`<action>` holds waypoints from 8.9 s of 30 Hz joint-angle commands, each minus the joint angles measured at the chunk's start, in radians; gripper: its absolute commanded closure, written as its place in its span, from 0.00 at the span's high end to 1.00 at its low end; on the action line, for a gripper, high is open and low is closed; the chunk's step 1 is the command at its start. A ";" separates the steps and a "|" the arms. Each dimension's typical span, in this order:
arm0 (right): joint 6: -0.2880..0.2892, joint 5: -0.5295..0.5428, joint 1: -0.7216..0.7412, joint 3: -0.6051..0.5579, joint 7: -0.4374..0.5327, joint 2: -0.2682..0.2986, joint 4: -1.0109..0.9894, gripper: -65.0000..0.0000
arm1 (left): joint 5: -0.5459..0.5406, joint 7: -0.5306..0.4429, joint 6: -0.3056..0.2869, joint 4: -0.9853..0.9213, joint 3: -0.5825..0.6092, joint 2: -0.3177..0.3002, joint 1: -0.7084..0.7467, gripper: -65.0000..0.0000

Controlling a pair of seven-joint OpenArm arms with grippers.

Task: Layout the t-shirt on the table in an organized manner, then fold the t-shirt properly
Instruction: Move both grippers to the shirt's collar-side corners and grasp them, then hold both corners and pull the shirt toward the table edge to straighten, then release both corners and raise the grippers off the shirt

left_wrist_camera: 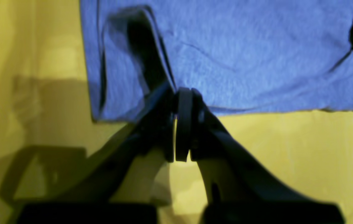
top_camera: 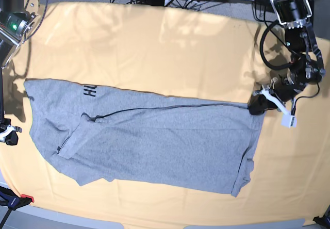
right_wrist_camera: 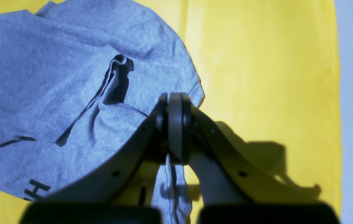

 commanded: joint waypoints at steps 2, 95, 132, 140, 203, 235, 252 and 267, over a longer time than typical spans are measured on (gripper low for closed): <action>0.001 0.018 0.028 0.005 0.026 0.023 0.019 0.00 | -0.026 -0.023 -0.034 0.014 -0.006 -0.017 -0.060 0.00; 0.081 0.236 -0.418 0.297 0.002 -0.215 -0.066 0.00 | 0.107 -0.070 0.174 0.014 -0.006 -0.259 -0.071 0.67; 0.081 0.273 -0.418 0.297 -0.014 -0.192 -0.066 0.00 | -0.016 0.002 -0.018 -0.294 0.072 -0.067 -0.117 0.67; 0.081 0.273 -0.418 0.297 -0.029 -0.179 -0.066 0.00 | 0.055 0.012 -0.002 -0.294 0.144 -0.067 -0.173 0.62; 0.081 0.470 -0.886 0.297 -0.259 -0.029 0.386 0.00 | -0.679 0.435 -0.150 -0.293 0.118 -0.484 0.064 0.00; 0.081 0.470 -0.978 0.297 -0.293 -0.029 0.388 0.00 | -0.679 0.435 -0.140 -0.137 0.118 -0.483 0.318 0.00; 0.081 0.535 -1.000 0.305 -0.272 -0.022 0.388 0.49 | -0.679 0.435 -0.113 -0.137 0.118 -0.498 0.327 0.59; 0.081 0.752 -0.997 0.602 -0.267 0.037 0.388 0.51 | -0.679 0.435 -0.154 -0.135 -0.211 -0.560 0.185 0.62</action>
